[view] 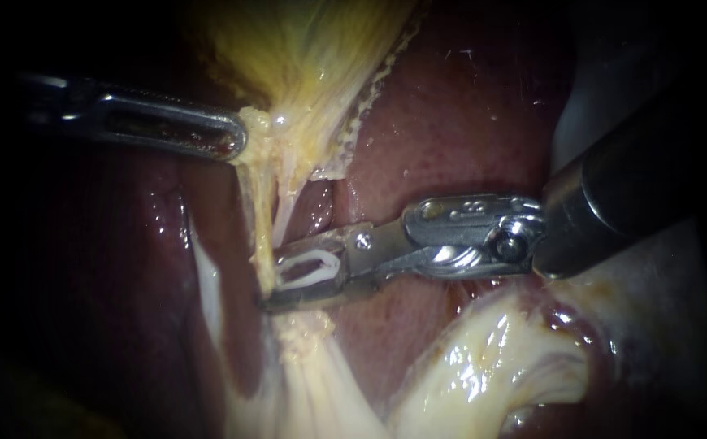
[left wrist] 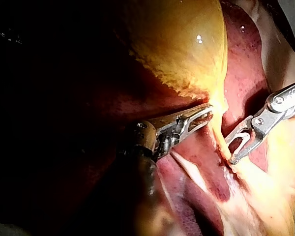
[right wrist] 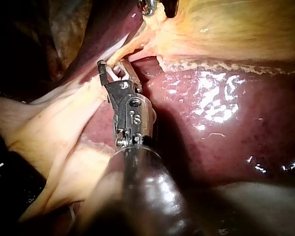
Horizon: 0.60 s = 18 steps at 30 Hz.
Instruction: Clipping first clip left tube
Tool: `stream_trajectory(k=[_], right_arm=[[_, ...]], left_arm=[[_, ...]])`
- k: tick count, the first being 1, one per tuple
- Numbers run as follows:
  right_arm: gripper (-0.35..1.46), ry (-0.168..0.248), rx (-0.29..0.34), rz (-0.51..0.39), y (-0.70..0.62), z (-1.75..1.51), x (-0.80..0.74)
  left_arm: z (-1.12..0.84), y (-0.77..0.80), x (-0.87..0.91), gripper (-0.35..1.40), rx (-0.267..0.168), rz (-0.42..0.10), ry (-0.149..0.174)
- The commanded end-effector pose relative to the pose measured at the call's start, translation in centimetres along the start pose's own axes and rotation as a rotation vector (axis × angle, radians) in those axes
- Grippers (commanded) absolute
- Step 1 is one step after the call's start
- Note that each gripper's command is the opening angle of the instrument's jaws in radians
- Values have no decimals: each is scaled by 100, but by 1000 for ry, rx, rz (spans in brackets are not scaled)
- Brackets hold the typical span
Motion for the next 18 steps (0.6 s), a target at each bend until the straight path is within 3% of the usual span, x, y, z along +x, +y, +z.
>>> stream_trajectory(k=[1,6,18], right_arm=[[20,0,0,0,0,-1,0],[47,0,2,0,0,-5,0],[50,7,25,0,-11,-41,-3]], left_arm=[[0,0,0,-35,0,0,0],[0,0,1,-35,0,0,0],[0,0,1,-35,0,0,0]])
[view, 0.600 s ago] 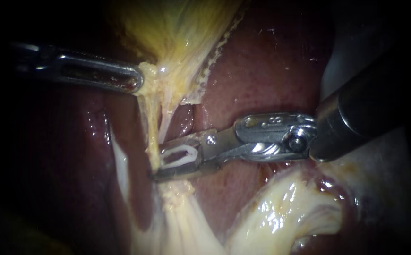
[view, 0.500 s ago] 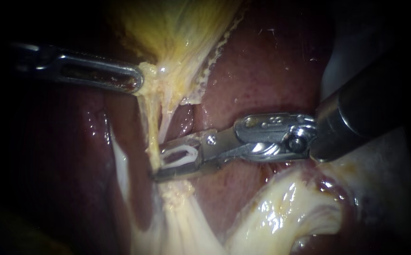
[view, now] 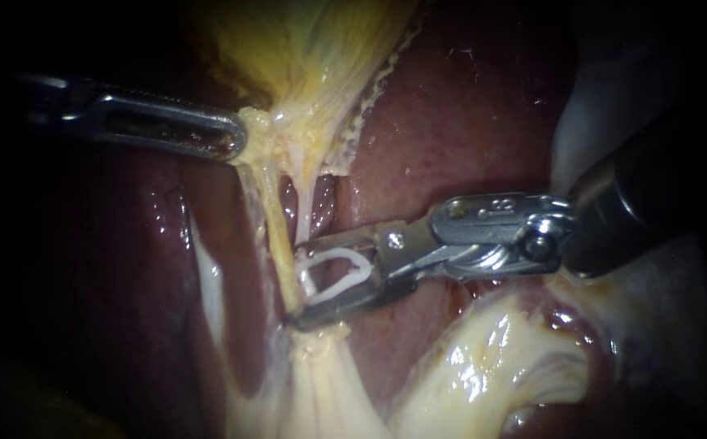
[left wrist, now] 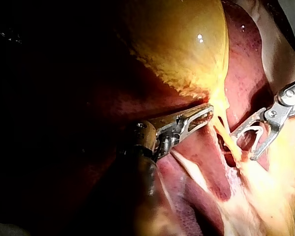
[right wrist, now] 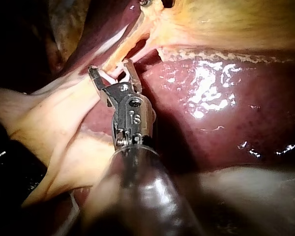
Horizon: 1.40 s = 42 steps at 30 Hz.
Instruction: Clipping first clip left tube
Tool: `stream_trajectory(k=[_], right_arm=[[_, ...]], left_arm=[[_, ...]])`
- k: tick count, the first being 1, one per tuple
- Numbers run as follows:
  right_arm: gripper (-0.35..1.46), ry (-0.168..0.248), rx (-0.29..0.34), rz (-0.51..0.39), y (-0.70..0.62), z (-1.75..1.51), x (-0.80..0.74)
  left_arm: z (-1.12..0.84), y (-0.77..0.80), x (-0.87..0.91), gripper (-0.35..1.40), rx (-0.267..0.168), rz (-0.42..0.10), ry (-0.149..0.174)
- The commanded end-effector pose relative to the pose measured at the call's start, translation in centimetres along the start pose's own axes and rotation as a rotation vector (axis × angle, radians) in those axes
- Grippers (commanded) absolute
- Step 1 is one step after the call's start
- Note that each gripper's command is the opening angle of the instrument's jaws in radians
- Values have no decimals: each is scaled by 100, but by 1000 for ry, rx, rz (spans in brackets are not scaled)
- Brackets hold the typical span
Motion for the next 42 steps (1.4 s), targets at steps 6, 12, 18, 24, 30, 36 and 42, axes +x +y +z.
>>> stream_trajectory(k=[6,12,18,24,30,36,42], right_arm=[[50,53,31,3,-14,-21,8],[49,105,125,5,-22,-30,23],[47,114,169,20,-20,-23,22],[47,112,160,47,-6,-15,10],[47,103,149,59,10,0,-10],[48,71,130,64,26,6,-25],[48,43,111,60,39,15,-34]], left_arm=[[0,0,0,-35,0,0,0],[0,0,0,-35,0,0,0],[0,0,0,-35,0,0,0],[0,0,0,-35,0,0,0],[0,0,0,-35,0,0,0],[0,0,1,-35,0,1,0],[1,0,1,-35,0,1,0]])
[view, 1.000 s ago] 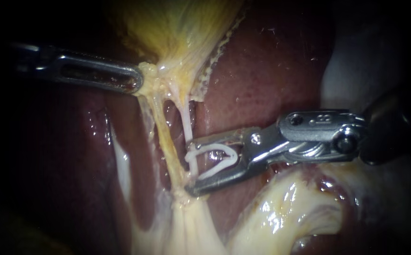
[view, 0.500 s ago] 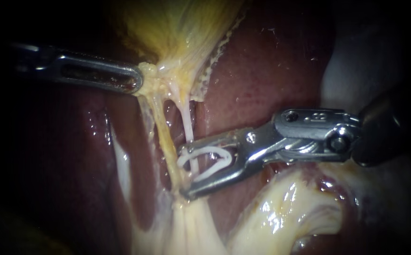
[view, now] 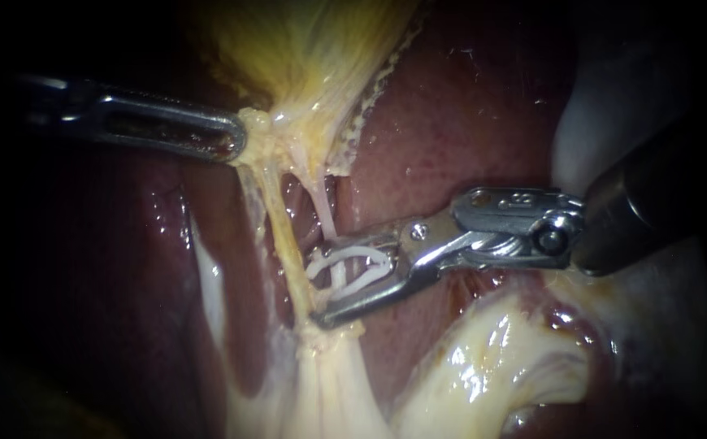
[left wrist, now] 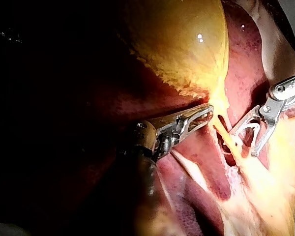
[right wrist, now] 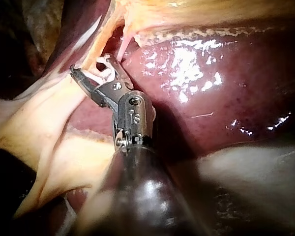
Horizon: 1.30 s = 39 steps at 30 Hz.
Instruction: Clipping first clip left tube
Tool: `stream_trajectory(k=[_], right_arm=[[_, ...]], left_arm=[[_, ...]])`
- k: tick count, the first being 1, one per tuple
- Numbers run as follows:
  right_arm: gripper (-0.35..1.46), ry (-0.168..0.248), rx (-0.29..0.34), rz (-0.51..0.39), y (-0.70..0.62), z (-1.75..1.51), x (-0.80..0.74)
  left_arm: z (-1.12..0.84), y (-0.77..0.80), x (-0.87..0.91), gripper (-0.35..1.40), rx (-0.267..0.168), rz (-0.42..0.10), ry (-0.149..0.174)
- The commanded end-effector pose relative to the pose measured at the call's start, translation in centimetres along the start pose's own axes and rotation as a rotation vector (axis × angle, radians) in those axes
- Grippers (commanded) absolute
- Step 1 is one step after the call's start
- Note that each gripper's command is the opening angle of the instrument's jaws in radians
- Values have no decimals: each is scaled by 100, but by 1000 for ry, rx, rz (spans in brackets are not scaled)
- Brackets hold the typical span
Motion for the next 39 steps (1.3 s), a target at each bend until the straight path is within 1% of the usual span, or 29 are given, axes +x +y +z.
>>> stream_trajectory(k=[1,4,8,12,17,23,29,32,35,37,39], right_arm=[[48,-5,-3,-1,2,2,-1],[48,-8,-9,-3,7,10,-4],[49,-10,-15,-3,10,22,-2],[49,13,-9,-4,7,32,3],[49,64,15,10,-3,40,7],[49,84,89,11,-25,49,13],[49,72,151,-11,-48,53,17],[48,64,178,-21,-57,55,18],[47,56,202,-31,-61,56,19],[45,49,217,-36,-62,56,20],[41,52,211,-39,-61,56,21]], left_arm=[[0,0,0,-35,2,0,1],[1,0,1,-35,2,1,1],[1,0,1,-35,2,1,1],[2,0,1,-35,2,1,1],[2,0,1,-35,0,1,3],[2,0,1,-35,0,1,3],[2,0,2,-35,1,1,4],[2,0,2,-35,1,1,4],[2,0,2,-35,1,1,4],[1,0,2,-35,1,1,4],[2,0,2,-35,1,1,4]])
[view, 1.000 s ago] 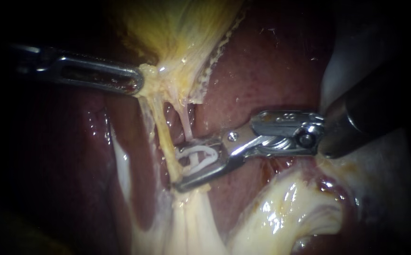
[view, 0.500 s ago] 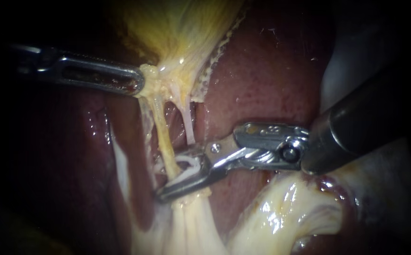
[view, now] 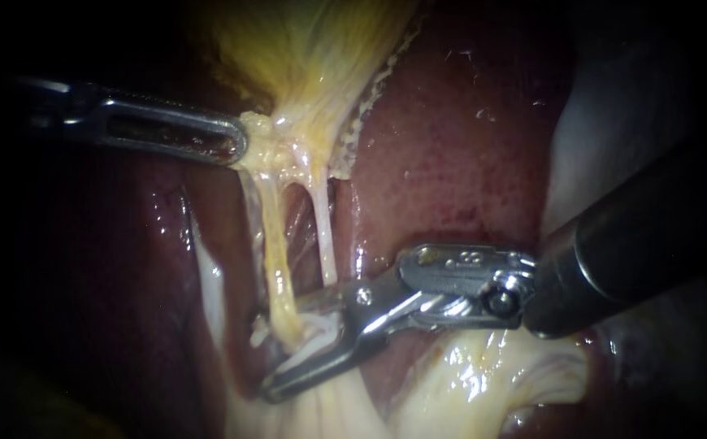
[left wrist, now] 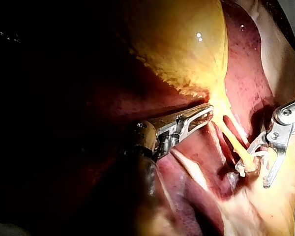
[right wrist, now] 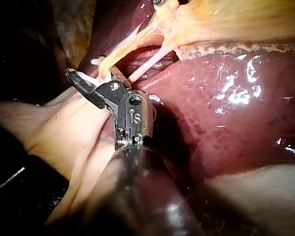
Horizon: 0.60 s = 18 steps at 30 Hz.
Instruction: Clipping first clip left tube
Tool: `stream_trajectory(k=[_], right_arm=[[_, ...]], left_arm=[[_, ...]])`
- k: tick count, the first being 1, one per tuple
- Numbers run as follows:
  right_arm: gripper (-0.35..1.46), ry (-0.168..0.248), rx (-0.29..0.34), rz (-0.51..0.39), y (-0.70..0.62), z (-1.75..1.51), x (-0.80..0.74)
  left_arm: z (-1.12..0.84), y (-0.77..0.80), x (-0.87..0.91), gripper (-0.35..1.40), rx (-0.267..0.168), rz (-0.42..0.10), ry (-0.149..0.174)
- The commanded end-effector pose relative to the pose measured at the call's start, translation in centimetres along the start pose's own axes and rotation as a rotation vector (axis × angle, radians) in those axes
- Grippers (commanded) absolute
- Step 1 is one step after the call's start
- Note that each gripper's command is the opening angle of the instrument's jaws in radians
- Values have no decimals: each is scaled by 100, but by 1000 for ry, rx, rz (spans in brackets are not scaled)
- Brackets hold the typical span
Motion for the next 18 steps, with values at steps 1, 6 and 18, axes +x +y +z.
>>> stream_trajectory(k=[1,6,18], right_arm=[[39,5,-11,5,1,-1,1],[10,25,-43,47,3,-8,9],[-35,50,-83,114,9,-13,9]], left_arm=[[0,0,0,-35,0,0,0],[0,0,0,-35,0,0,0],[0,0,0,-35,0,0,0]])
